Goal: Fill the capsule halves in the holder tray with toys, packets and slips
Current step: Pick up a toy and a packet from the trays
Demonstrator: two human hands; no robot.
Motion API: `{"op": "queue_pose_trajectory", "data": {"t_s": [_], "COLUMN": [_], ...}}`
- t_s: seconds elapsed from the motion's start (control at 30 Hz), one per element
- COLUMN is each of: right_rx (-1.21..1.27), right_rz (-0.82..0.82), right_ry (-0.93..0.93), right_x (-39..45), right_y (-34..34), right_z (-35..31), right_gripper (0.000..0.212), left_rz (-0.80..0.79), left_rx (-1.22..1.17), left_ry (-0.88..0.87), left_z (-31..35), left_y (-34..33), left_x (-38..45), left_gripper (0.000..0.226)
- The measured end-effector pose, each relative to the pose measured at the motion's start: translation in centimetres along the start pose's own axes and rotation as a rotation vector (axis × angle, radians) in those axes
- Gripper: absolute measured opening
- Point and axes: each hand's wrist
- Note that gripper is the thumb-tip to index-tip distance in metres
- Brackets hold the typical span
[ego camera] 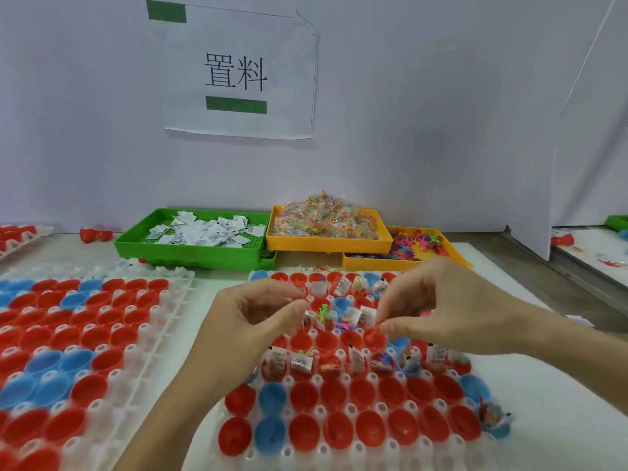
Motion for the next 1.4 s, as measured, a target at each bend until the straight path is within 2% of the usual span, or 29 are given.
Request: {"op": "queue_pose_trajectory", "data": {"t_s": [0.17, 0.27, 0.43, 0.63, 0.83, 0.93, 1.13, 1.2, 1.3, 1.4], "right_rx": [-0.076, -0.236, -0.375, -0.375, -0.438, -0.392, -0.407, -0.365, -0.263, -0.150], "right_rz": [-0.207, -0.293, -0.333, -0.419, -0.370, -0.266, 0.059, 0.263, 0.693, 1.009], "right_ry": [-0.122, -0.127, -0.172, -0.203, -0.145, -0.084, -0.082, -0.114, -0.168, -0.239], "right_x": [-4.3, -6.1, -7.4, -7.2, -7.0, -4.8, 1.5, 2.1, 1.0, -1.1], "right_y": [2.1, 2.3, 2.0, 1.2, 2.2, 3.2, 5.2, 5.5, 4.0, 1.4], "right_z": [0.4, 0.9, 1.8, 2.5, 2.8, 2.9, 6.9, 9.5, 13.9, 17.5], "right_gripper": [0.009, 0.008, 0.005, 0.012, 0.013, 0.003, 0.009, 0.012, 0.017, 0.021], "left_rz": [0.045, 0.063, 0.082, 0.101, 0.129, 0.162, 0.218, 0.194, 0.148, 0.124], "left_rx": [0.027, 0.034, 0.076, 0.120, 0.133, 0.152, 0.353, 0.507, 0.722, 0.918], "left_ry": [-0.014, -0.011, -0.015, -0.010, -0.021, -0.026, 0.000, -0.015, -0.075, -0.130], "left_z": [0.2, 0.1, -0.1, -0.4, -0.7, -1.2, -0.8, 0.1, 1.6, 2.1], "left_y": [0.5, 0.5, 0.5, 0.8, 0.8, 0.9, 0.0, -0.4, -1.5, -3.4], "left_x": [0.0, 0.0, 0.0, 0.2, 0.4, 0.6, 2.8, 4.7, 8.7, 13.7], "left_gripper": [0.013, 0.014, 0.016, 0.014, 0.013, 0.017, 0.018, 0.014, 0.013, 0.023]}}
Point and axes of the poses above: each hand's wrist, its own x-axis towards the middle knuckle, its own y-axis out of the back of the hand, z = x × y, and after that the axes turned 13 degrees about y, right-handed
